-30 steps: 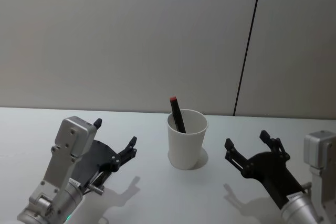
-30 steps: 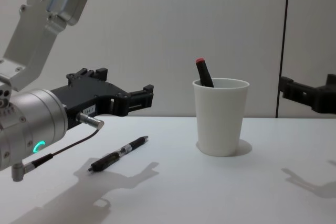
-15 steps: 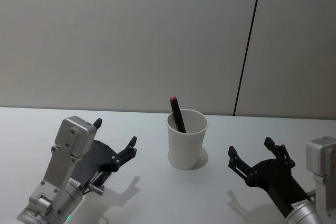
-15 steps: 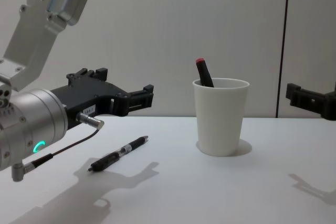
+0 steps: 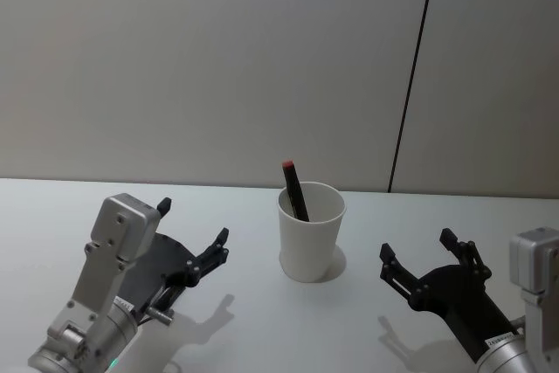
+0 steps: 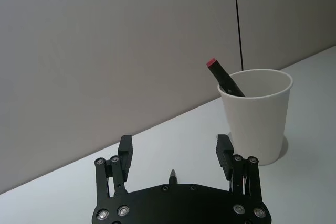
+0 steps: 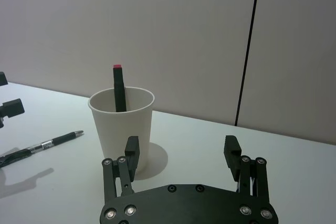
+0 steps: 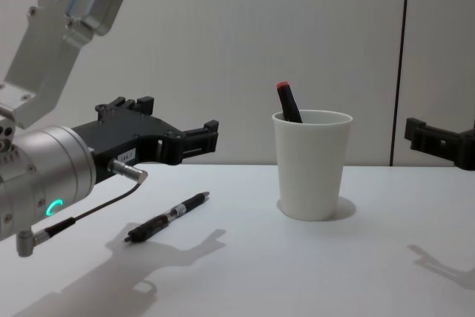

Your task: Place the pen into the pen holder.

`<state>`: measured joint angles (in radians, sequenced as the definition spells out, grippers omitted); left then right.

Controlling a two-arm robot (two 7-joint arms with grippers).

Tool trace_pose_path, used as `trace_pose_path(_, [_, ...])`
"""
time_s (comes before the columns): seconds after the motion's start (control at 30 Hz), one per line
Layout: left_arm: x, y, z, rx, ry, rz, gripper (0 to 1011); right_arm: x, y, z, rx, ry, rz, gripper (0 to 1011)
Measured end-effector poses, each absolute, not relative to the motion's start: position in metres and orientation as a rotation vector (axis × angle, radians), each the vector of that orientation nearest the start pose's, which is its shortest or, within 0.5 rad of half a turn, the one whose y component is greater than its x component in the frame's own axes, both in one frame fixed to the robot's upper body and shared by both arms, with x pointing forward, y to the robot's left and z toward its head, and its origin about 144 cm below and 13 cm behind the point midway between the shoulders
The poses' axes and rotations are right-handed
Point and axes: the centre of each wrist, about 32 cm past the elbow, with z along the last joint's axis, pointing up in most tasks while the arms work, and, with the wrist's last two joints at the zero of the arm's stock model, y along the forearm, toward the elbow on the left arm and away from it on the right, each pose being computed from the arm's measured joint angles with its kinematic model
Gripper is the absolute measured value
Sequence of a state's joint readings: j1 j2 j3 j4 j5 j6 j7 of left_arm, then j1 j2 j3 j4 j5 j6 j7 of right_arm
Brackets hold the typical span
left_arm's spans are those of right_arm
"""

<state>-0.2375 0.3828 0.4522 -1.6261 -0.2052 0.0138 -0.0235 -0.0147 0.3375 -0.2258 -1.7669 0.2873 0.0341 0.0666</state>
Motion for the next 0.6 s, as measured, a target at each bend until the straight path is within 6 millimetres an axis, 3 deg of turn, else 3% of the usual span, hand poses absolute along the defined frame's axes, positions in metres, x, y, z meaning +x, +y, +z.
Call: trace_pose_path(0.6, [0.489,0.223,1.210,0.084,-0.166,1.024,1003,0.443,-0.237,1.189,0.026,-0.075,-1.229,1001])
